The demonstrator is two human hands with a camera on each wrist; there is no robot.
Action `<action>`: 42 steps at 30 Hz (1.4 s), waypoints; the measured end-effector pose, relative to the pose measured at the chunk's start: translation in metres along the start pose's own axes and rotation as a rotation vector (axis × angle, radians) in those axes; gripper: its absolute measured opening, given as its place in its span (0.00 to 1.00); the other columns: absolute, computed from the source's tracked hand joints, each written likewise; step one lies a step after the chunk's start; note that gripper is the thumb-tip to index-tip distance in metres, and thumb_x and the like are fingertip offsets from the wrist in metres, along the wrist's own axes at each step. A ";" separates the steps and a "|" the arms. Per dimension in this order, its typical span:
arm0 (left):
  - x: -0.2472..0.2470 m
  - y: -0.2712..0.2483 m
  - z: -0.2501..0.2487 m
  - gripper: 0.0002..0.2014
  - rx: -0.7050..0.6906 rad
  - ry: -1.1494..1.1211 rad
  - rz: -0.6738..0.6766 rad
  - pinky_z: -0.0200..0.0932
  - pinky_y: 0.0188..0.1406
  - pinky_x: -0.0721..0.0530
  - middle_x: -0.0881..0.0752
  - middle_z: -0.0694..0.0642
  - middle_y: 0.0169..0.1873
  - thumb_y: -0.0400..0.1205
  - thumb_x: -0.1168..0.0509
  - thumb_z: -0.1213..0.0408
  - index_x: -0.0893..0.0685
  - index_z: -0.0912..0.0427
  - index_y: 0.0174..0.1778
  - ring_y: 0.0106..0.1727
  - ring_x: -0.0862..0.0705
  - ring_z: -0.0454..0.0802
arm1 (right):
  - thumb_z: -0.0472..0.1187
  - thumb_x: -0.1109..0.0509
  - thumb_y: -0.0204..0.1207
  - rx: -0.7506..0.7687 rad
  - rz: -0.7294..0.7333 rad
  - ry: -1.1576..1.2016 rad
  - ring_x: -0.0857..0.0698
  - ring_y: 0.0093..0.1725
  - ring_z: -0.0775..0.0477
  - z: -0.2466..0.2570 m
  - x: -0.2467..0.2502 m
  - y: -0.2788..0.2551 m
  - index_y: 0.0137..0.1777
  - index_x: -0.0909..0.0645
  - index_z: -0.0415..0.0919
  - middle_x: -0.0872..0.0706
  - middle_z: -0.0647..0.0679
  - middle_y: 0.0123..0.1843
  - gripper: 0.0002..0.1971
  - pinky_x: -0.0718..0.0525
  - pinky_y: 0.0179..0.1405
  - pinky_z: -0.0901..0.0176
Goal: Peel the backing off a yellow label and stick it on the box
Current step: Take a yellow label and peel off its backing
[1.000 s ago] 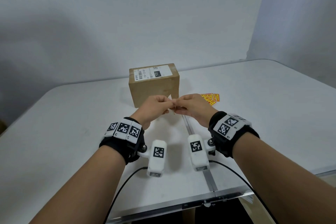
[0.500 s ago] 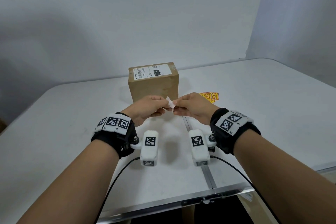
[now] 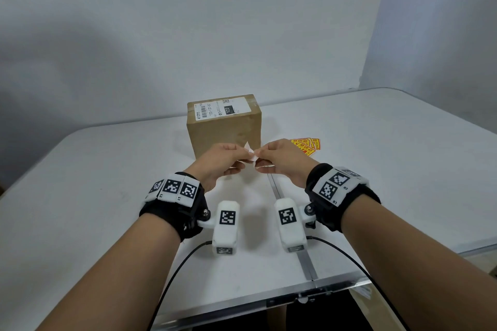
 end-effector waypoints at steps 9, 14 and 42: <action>0.002 -0.002 0.004 0.02 0.066 -0.196 0.015 0.39 0.52 0.18 0.12 0.51 0.35 0.75 0.29 0.69 0.11 0.60 0.40 0.39 0.17 0.44 | 0.36 0.37 0.83 -0.020 0.067 0.094 0.16 0.41 0.46 0.001 -0.004 -0.004 0.50 0.18 0.29 0.16 0.40 0.41 0.10 0.12 0.54 0.58; 0.002 -0.002 0.000 0.03 0.049 -0.071 0.043 0.42 0.57 0.19 0.10 0.50 0.41 0.74 0.27 0.64 0.10 0.57 0.41 0.43 0.17 0.44 | 0.49 0.34 0.81 -0.014 0.075 0.086 0.15 0.43 0.45 0.001 -0.002 -0.003 0.56 0.17 0.25 0.16 0.40 0.46 0.23 0.10 0.43 0.64; -0.003 -0.001 -0.008 0.13 -0.089 0.029 -0.117 0.37 0.45 0.20 0.13 0.53 0.41 0.78 0.29 0.60 0.12 0.66 0.51 0.40 0.18 0.45 | 0.34 0.32 0.78 0.148 -0.146 -0.096 0.17 0.39 0.50 0.006 0.000 0.002 0.39 0.17 0.39 0.17 0.48 0.37 0.07 0.10 0.52 0.52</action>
Point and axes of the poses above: each hand's wrist, its own y-axis towards the middle knuckle, its own x-axis out of the back of the hand, z = x × y, the point moved 3 cm from there along y, towards the middle knuckle
